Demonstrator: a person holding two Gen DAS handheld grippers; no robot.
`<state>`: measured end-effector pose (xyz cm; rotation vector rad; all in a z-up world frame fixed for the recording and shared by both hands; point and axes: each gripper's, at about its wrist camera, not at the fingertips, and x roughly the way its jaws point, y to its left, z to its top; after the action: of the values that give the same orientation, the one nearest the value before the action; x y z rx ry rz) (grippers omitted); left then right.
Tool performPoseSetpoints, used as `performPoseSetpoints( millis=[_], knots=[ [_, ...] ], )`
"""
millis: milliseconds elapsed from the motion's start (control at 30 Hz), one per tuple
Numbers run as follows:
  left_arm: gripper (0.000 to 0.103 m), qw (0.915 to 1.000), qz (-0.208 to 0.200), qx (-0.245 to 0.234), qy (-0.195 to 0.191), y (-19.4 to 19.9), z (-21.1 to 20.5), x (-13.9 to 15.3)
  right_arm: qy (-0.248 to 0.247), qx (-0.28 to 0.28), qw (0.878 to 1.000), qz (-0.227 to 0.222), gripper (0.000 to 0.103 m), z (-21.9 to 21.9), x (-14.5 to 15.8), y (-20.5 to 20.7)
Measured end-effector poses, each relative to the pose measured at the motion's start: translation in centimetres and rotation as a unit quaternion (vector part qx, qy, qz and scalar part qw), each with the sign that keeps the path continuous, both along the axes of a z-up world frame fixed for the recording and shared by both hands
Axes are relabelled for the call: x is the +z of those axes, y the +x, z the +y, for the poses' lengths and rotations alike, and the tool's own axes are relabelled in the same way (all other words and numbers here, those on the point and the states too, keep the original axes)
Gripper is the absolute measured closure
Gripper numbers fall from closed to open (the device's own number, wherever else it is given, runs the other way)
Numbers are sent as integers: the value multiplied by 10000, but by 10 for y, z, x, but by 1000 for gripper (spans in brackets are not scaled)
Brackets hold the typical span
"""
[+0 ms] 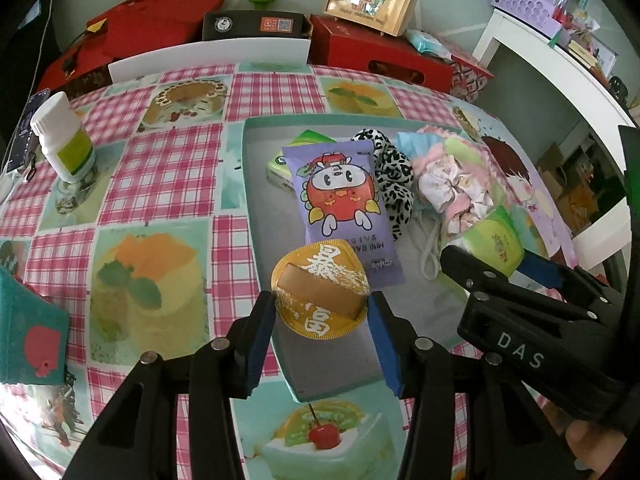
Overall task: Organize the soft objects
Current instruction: 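Carry the round cake and green tissue pack over the white tray, then lower the cake into the tray and open the left gripper while the right releases the tissue pack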
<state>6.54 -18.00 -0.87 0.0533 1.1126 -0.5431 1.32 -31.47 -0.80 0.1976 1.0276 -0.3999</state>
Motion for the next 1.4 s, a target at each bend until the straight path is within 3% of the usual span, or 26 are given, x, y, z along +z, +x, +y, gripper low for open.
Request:
performPoseSetpoints(
  millis=[467,667,1000,1400],
  knots=[
    [51,9999,81,-88,-59,1,-3,1,-26,-10,9999,143,26,-3,-6,2],
    [42,9997,137,-102,-190,2,0,4,-50,-30,9999,153,25,-4,-5,2],
    [42,9992,211,-94,-324,1,2,7,-66,-63,9999,127,25,-7,-3,0],
    [41,9963,271,149,-808,12,31,27,-42,-148,9999,66,25,-12,-1,-3]
  ],
)
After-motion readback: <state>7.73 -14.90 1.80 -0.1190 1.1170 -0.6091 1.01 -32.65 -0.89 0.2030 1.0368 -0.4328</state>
